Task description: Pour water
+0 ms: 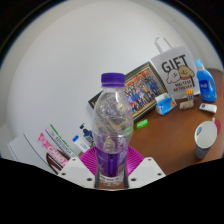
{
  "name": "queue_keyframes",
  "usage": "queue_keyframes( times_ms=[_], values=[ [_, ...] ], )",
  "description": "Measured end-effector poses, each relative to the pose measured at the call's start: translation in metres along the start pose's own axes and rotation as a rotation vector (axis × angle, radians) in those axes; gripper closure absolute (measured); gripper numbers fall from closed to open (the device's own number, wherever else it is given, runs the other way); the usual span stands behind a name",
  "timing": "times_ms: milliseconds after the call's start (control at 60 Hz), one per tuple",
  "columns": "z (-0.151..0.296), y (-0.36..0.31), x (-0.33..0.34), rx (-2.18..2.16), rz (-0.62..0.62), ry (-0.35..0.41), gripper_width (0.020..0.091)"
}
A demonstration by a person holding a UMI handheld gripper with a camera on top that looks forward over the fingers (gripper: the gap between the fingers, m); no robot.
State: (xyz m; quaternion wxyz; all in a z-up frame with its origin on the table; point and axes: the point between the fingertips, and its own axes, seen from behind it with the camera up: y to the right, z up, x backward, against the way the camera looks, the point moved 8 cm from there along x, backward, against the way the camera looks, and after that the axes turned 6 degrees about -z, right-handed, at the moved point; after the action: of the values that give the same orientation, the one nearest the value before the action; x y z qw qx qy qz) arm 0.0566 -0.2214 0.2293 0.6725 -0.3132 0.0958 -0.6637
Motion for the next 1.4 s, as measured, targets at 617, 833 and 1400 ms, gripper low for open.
queue_keyframes(
  times_ms=[617, 833, 1400],
  values=[
    [0.040, 0.113, 0.035, -1.378, 0.322, -0.168, 0.0784],
    [0.043, 0.110, 0.035, -1.317, 0.321, -0.252, 0.0783],
    [0.207, 0.208, 0.063, 0.217, -0.047, 0.130, 0.0782]
  ],
)
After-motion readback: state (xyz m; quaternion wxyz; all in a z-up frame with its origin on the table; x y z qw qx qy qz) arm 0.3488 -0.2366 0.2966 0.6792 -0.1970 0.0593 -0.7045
